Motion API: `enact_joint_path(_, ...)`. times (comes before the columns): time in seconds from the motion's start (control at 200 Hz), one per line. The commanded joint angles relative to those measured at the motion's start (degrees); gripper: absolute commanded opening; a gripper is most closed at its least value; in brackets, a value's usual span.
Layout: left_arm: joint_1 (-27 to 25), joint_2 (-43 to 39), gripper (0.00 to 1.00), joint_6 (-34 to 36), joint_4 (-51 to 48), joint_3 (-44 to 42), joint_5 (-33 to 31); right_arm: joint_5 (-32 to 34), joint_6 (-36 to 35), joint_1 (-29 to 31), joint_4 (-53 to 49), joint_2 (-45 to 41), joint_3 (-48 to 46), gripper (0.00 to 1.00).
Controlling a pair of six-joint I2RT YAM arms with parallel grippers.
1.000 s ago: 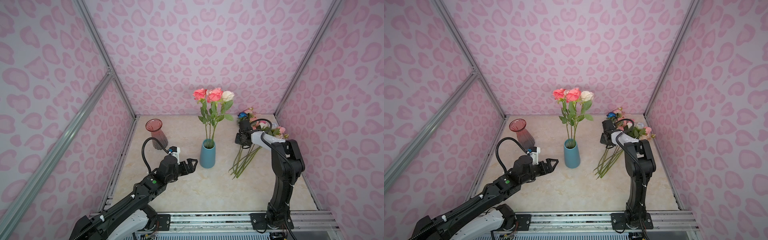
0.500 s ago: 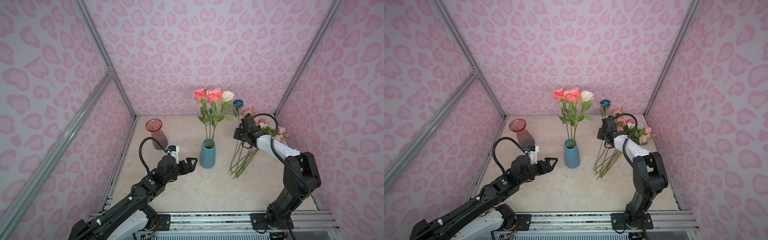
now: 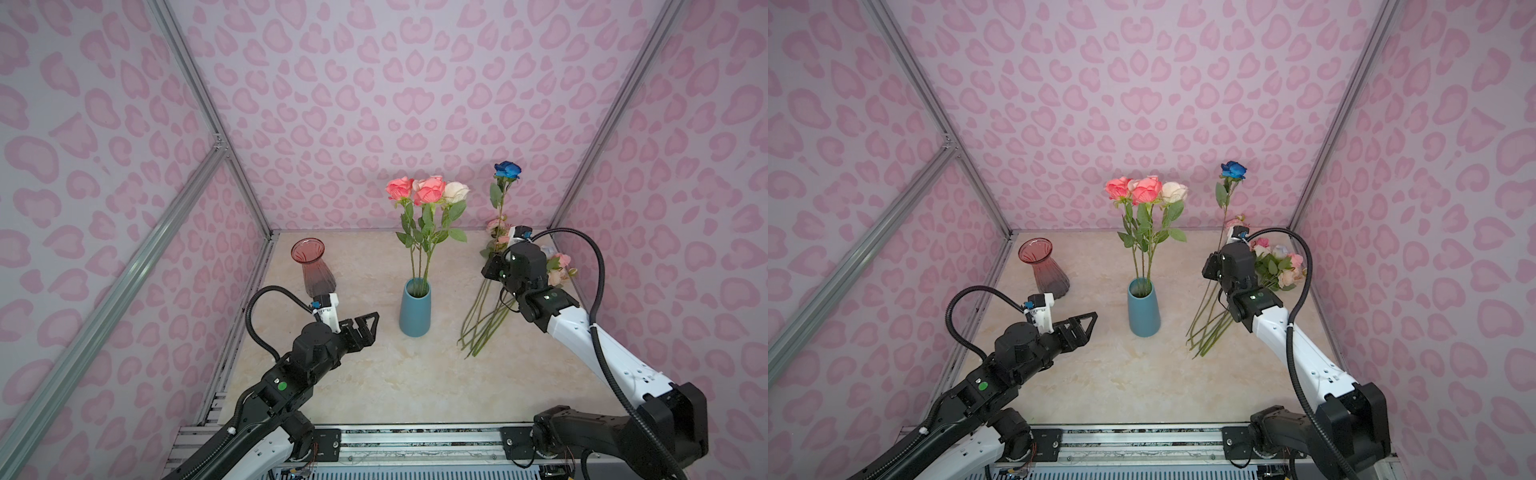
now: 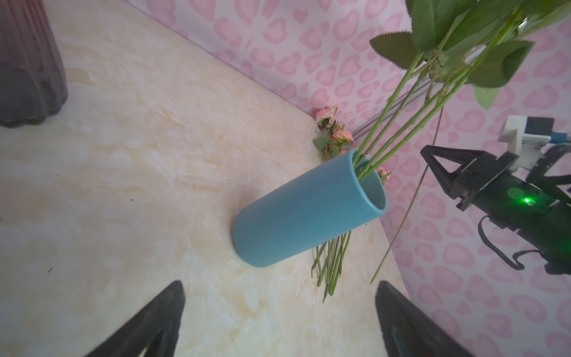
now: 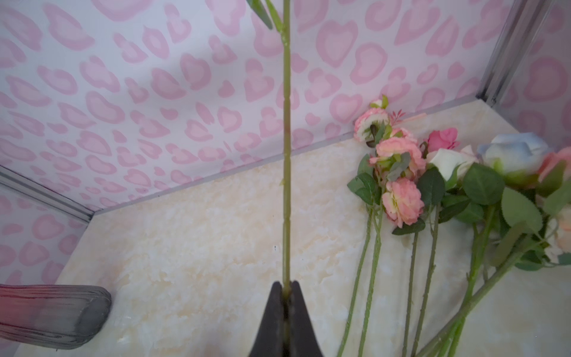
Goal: Arrange the flowers into the vase
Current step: 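Grasp the blue rose stem in the bunch with the right gripper, then lift the blue rose upward out of the bunch with the right gripper, then carry the blue rose toward the teal vase mouth with the right gripper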
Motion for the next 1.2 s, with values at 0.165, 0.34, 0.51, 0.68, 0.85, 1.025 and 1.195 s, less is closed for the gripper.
enact_joint_path(0.165,0.0,-11.7,0.98,-0.7,-0.4,-4.6,-11.6,4.5,-5.6,5.9,5.8,-8.5,1.0,0.03)
enact_joint_path(0.34,0.0,-16.6,0.98,-2.1,-1.2,-6.8,-14.5,7.3,-10.3,11.8,11.9,-13.1,-0.5,0.04)
enact_joint_path(0.51,0.0,-17.0,0.98,-2.4,-1.6,-6.8,-14.7,8.3,-14.4,17.2,12.9,-13.8,1.6,0.04)
enact_joint_path(0.68,0.0,-15.3,0.98,-2.3,-1.4,-5.9,-14.1,8.3,-17.7,22.2,16.1,-13.4,2.8,0.04)
enact_joint_path(0.85,0.0,-14.1,0.98,-2.4,-1.0,-5.3,-13.4,6.9,-18.9,25.0,19.0,-10.4,5.3,0.04)
enact_joint_path(1.025,0.0,-14.1,0.98,-3.3,-0.9,-5.4,-13.2,4.5,-18.9,26.1,24.0,-4.2,7.7,0.03)
enact_joint_path(1.195,0.0,-14.1,0.98,-3.4,-1.8,-4.5,-12.4,3.7,-20.8,26.2,32.3,2.0,9.6,0.03)
